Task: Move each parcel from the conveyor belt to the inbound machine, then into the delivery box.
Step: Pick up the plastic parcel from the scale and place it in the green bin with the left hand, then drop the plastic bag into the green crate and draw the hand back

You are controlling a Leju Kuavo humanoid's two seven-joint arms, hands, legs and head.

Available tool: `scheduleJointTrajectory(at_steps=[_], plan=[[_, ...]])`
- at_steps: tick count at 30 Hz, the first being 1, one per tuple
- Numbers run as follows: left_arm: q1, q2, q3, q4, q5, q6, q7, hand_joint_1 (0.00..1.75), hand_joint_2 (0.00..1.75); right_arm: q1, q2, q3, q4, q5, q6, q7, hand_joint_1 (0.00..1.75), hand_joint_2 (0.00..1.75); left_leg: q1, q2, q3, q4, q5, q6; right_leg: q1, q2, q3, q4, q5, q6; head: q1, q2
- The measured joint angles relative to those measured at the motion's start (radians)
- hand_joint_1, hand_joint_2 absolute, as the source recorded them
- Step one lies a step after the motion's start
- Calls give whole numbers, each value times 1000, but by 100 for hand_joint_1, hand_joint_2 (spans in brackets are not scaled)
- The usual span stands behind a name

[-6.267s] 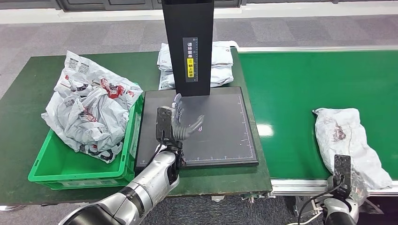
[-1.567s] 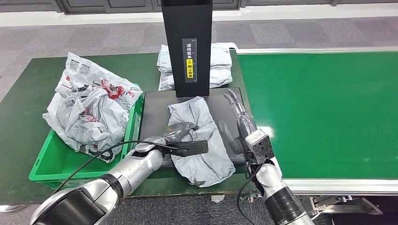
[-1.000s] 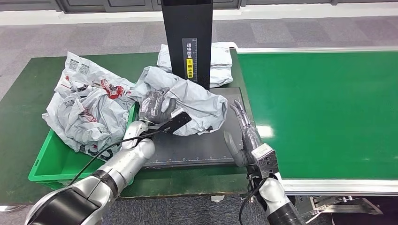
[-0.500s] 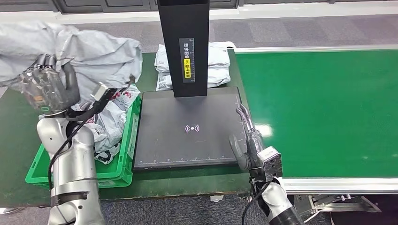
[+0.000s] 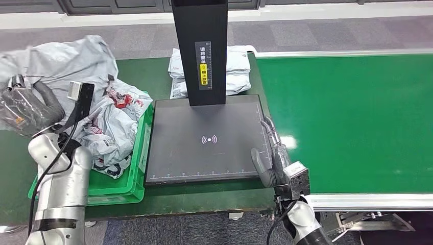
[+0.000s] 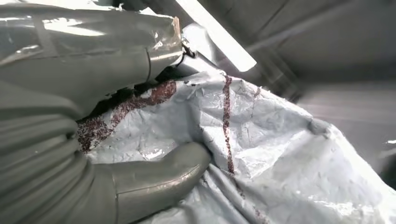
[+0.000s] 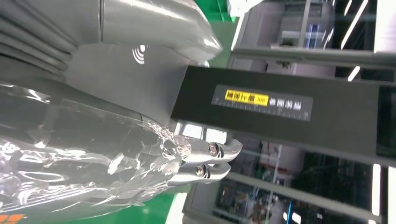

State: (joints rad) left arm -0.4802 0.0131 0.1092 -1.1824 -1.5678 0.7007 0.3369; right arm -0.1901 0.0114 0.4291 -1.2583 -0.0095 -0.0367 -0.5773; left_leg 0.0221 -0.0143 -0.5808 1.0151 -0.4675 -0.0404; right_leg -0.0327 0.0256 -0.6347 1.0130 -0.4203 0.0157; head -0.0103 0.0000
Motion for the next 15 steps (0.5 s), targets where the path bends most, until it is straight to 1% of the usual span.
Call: scheduleJointTrajectory(at_steps=[1, 2, 3, 6, 8, 12, 13, 15], plan=[[-15, 21, -39, 68, 2, 0, 61, 0, 175, -1, -1, 0, -5, -3, -2, 0, 0, 175, 0, -1, 0, 0, 1, 0, 0, -1, 0, 0, 0, 0, 0, 0], [-32, 34, -65, 138, 3, -1, 82, 0, 175, -3, -1, -1, -10, -6, -3, 2, 0, 175, 0, -1, 0, 0, 1, 0, 0, -2, 1, 0, 0, 0, 0, 0], [-52, 43, -81, 219, 5, -5, 83, 0, 175, -6, -2, -3, -15, -9, -3, 6, 0, 175, 0, -2, 0, 0, 2, 0, 0, -2, 1, 0, 0, 0, 0, 0], [-107, 58, -112, 436, 23, -22, 57, 0, 175, -22, -2, -13, -19, -18, 9, 20, 0, 175, 0, 1, 0, 0, 2, 0, 0, 0, 1, 0, 3, -2, 1, 0], [-130, 61, -118, 530, 51, -22, 29, 0, 175, -35, -2, -19, -18, -21, 15, 27, 0, 175, 0, 3, 0, 0, 2, 0, 0, 2, 1, 0, 3, -2, 1, 0], [-161, 60, -116, 641, 97, -14, -29, 0, 175, -51, -2, -28, -18, -22, 20, 33, 0, 0, 0, 0, -1, 0, 2, 0, 0, 0, 1, 0, 3, -2, 1, 0], [-167, 58, -112, 658, 125, -11, -62, 0, 175, -53, -2, -30, -18, -22, 21, 35, 0, 0, 0, 0, -1, 0, 2, 0, 0, -1, 1, 0, 3, -2, 0, 0], [-177, 49, -93, 680, 208, -6, -156, 0, 175, -55, -2, -36, -18, -21, 22, 39, 0, 0, 0, -1, -1, 0, 2, 0, 0, -1, 1, 0, 3, -2, 0, 0]])
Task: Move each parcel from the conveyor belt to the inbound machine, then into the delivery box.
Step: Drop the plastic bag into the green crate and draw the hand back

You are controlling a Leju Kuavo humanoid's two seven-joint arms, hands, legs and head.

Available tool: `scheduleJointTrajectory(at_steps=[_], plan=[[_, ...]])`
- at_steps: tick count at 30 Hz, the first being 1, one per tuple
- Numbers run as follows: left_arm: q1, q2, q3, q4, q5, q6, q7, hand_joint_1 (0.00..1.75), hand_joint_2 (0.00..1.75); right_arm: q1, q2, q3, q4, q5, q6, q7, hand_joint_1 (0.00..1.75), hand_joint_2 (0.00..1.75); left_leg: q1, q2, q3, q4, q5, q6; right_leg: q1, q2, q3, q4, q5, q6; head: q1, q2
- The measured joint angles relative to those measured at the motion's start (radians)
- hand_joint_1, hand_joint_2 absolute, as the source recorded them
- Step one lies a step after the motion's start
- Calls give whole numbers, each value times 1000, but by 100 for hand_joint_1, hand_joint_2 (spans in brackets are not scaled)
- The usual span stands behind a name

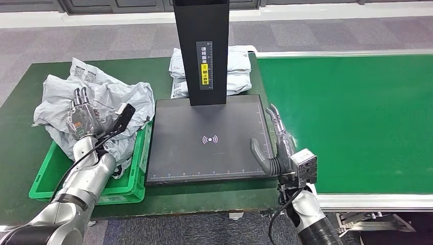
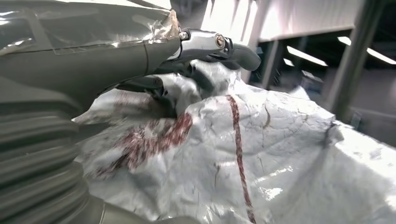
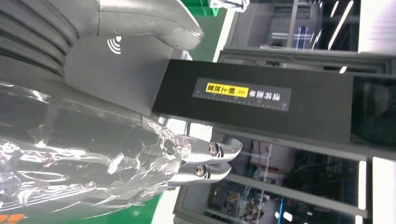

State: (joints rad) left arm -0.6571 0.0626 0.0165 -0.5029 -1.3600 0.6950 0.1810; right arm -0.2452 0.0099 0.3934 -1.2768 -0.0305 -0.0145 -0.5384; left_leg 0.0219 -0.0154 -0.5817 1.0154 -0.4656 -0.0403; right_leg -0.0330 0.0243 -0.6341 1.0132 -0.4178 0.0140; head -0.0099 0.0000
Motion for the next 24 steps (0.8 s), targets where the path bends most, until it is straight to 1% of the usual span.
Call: scheduleJointTrajectory(at_steps=[4, 7, 10, 13, 14, 15, 17, 19, 22, 24], plan=[[-6, -30, 69, -2, 169, 3, -196, 0, 175, 1, 0, -11, 0, 2, 3, 9, 0, 0, 0, -1, 0, 0, 0, 0, 0, 0, 0, 0, 0, 0, 0, 0], [5, -52, 139, -51, 259, 5, -346, 0, 175, 14, 0, -12, 0, 6, 6, -5, 0, 0, 0, 0, 0, 0, 0, 0, 0, 0, 0, 0, 0, 0, 0, 0], [28, -79, 238, -122, 332, 5, -517, 0, 175, 43, 0, -13, 1, 11, 8, -27, 0, 0, 0, 0, -1, 0, 0, 0, 0, 0, -1, 0, 0, 0, 0, 0], [35, -110, 365, -174, 471, 6, -743, 0, 175, 60, -1, -13, 2, 11, 9, -38, 0, 0, 0, 0, -1, 0, 0, 0, 0, 0, -2, 0, 0, 0, 0, 0], [35, -119, 404, -184, 519, 6, -803, 0, 175, 62, -1, -13, 2, 10, 10, -41, 0, 0, 0, 0, -1, 0, 0, 0, 0, 0, -2, 0, 0, 0, 0, 0], [35, -127, 438, -192, 556, 6, -840, 0, 175, 63, -1, -13, 3, 10, 10, -42, 0, 0, 0, 0, -1, 0, 0, 0, 0, 0, -2, 0, 0, 0, 0, 0], [35, -139, 482, -207, 616, 6, -870, 0, 175, 65, -1, -13, 5, 8, 11, -43, 0, 0, 0, 0, -1, 0, 0, 0, 0, 0, -1, 0, 0, 0, 0, 0], [40, -147, 496, -228, 702, 6, -877, 0, 175, 65, -1, -13, 8, 4, 12, -45, 0, 0, 0, 0, -1, 0, 0, 0, 0, -1, -1, 0, 0, 0, 0, 0], [60, -156, 489, -292, 867, 6, -882, 0, 175, 64, -1, -13, 16, -6, 13, -47, 0, 0, 0, 0, -1, 0, 0, 0, 0, -1, -1, 0, 0, 0, 0, 0], [80, -160, 458, -342, 978, 5, -884, 0, 175, 63, -2, -13, 23, -12, 11, -53, 0, 0, 0, -1, -1, 0, 0, 0, 0, -1, -1, 0, 0, 0, 0, 0]])
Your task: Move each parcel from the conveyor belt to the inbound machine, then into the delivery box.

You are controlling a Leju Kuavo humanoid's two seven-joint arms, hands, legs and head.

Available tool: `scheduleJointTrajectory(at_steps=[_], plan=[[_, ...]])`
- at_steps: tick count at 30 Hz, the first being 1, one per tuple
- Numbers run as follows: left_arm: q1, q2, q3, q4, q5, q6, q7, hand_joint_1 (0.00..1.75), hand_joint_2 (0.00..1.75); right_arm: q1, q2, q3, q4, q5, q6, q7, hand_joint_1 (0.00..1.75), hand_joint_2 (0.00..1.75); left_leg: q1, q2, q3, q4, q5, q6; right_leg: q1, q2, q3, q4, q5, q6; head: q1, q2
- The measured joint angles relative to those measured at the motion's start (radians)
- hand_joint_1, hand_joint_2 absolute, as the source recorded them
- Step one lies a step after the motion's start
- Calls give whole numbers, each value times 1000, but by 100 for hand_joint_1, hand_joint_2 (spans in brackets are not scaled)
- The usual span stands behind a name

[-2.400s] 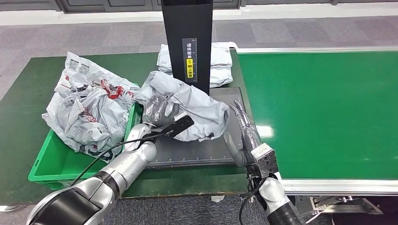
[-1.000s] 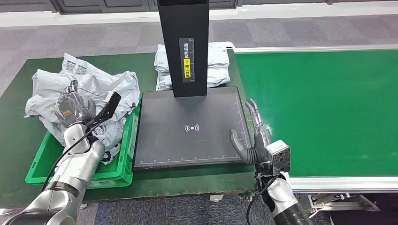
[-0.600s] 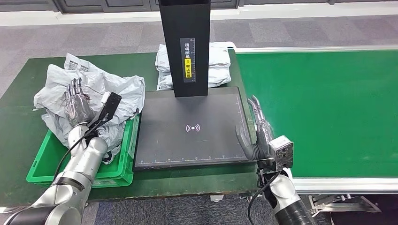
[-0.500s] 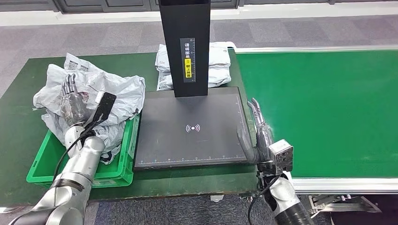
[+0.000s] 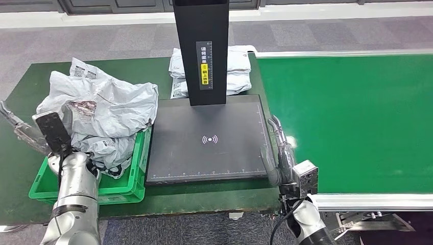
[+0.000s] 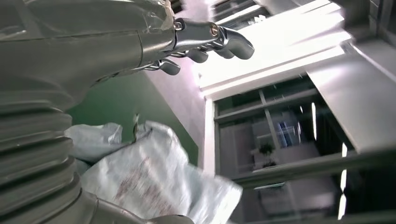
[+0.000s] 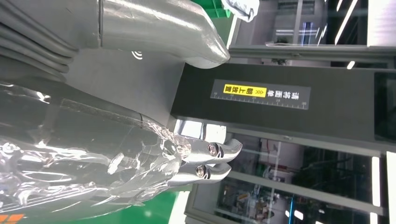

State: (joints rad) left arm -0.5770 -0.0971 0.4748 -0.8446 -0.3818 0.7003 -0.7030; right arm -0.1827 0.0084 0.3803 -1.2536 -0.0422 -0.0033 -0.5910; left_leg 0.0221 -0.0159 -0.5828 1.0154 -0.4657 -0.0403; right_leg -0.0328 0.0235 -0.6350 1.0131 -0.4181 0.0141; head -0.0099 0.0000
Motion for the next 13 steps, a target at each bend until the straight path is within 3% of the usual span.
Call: scheduleJointTrajectory(at_steps=[4, 9, 13], plan=[[29, -1, -118, -61, 182, -55, -1, 0, 175, -3, 0, -2, 9, 1, -17, -14, 0, 0, 0, -3, 0, 0, 0, 0, 0, -2, 0, 0, 0, 0, 0, 0], [25, -6, -335, -45, 194, -178, 7, 0, 175, -16, -2, -11, 11, 24, -42, -11, 0, 0, -1, -3, -1, 0, 0, 0, -1, -3, 1, 0, 0, 0, 0, 0], [20, -14, -440, -29, 203, -184, 11, 0, 175, -36, -3, -20, 20, 27, -43, -10, 0, 0, -1, -1, 0, 1, 0, 0, -1, -1, 0, 0, 0, 0, 0, 0]])
